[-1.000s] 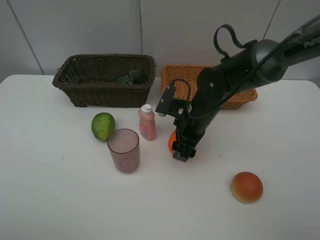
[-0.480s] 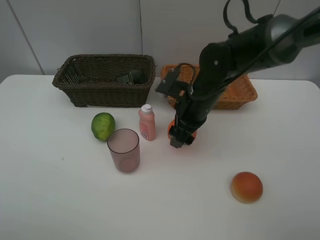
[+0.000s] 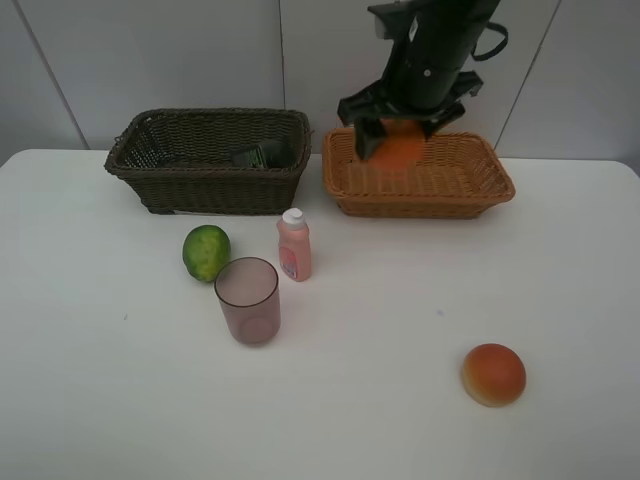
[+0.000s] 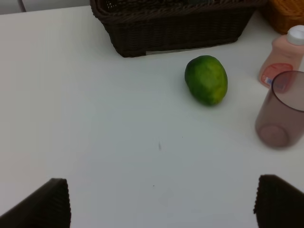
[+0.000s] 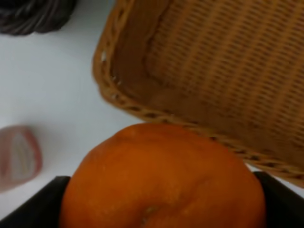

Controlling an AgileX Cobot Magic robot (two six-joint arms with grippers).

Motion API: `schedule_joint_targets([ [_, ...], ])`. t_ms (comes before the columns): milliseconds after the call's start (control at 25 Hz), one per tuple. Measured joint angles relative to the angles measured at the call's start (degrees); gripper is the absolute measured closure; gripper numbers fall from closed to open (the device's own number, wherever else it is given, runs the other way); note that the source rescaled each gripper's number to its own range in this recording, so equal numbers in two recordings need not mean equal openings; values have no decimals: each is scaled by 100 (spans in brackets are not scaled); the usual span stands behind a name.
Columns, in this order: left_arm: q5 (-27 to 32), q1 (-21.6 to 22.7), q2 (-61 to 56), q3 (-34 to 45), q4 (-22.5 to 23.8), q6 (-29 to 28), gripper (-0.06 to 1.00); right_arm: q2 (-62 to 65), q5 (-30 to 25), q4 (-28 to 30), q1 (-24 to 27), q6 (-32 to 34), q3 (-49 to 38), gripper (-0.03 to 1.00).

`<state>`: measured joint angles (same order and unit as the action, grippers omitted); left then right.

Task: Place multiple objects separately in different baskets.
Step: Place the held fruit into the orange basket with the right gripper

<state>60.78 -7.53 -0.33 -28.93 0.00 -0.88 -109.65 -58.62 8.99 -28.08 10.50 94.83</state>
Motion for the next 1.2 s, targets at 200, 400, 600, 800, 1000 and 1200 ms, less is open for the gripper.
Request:
schedule_joint_targets([
  [200, 0, 0, 0, 0, 0, 0, -6, -7, 49, -44, 630, 232, 163, 33],
  [400, 0, 0, 0, 0, 0, 0, -6, -306, 475, -63, 1168, 304, 176, 33],
  [600, 0, 0, 0, 0, 0, 0, -6, -924, 996, -76, 1451, 421, 301, 33],
  [800, 0, 0, 0, 0, 0, 0, -6, -1505, 1705, -76, 1556, 491, 320, 33],
  [1000, 0, 0, 0, 0, 0, 0, -6, -1848, 2120, -100, 1556, 492, 320, 33],
  [1200, 0, 0, 0, 0, 0, 0, -6, -1990, 2203, -105, 1556, 497, 320, 33],
])
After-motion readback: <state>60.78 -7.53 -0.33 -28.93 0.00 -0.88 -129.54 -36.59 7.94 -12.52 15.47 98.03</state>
